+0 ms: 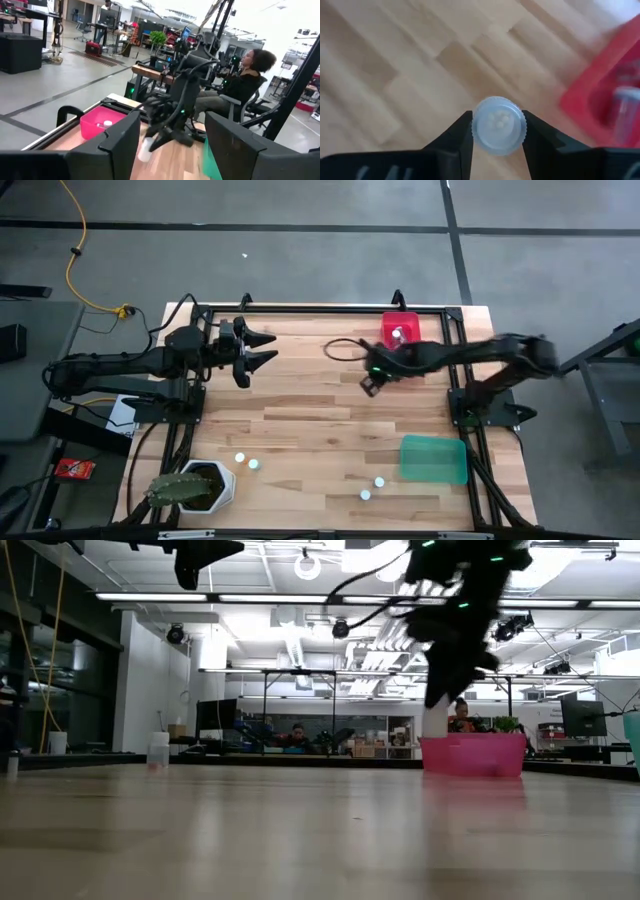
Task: Pick and place medicine bottles into bin by pill shape (circle, oval)
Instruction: Put the white tablet bottle into the green bin
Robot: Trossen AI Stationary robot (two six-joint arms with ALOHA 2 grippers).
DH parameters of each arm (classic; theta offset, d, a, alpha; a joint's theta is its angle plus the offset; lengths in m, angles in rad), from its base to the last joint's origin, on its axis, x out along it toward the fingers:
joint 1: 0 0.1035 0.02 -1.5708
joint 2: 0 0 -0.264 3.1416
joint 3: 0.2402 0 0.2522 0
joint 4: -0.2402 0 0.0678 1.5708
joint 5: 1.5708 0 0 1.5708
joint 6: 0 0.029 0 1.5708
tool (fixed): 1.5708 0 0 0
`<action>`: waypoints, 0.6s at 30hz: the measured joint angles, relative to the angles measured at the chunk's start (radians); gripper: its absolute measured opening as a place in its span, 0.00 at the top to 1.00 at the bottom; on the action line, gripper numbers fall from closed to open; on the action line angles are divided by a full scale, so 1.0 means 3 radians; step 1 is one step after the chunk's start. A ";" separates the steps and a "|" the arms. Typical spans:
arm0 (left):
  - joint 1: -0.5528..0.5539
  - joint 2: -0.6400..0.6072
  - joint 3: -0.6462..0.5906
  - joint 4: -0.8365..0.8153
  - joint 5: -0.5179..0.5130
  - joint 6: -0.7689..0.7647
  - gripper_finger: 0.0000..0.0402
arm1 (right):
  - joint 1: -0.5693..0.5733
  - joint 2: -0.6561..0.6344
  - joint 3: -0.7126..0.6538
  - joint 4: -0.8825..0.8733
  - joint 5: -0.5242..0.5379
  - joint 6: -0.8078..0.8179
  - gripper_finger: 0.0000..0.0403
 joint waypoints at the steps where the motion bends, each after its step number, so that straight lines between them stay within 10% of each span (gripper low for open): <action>1: 0.0000 0.0000 0.0000 0.0001 0.0000 0.0001 0.47 | 0.0052 -0.0207 -0.0193 0.0178 -0.0037 0.0079 0.73; 9: 0.0000 0.0000 0.0000 0.0050 0.0007 -0.0010 0.47 | 0.0325 -0.1464 -0.1180 0.1686 -0.0087 0.0192 0.73; 18: -0.0004 0.0000 0.0000 0.0048 0.0165 -0.0170 0.47 | 0.0336 -0.1804 -0.1295 0.3189 -0.0492 -0.0589 0.73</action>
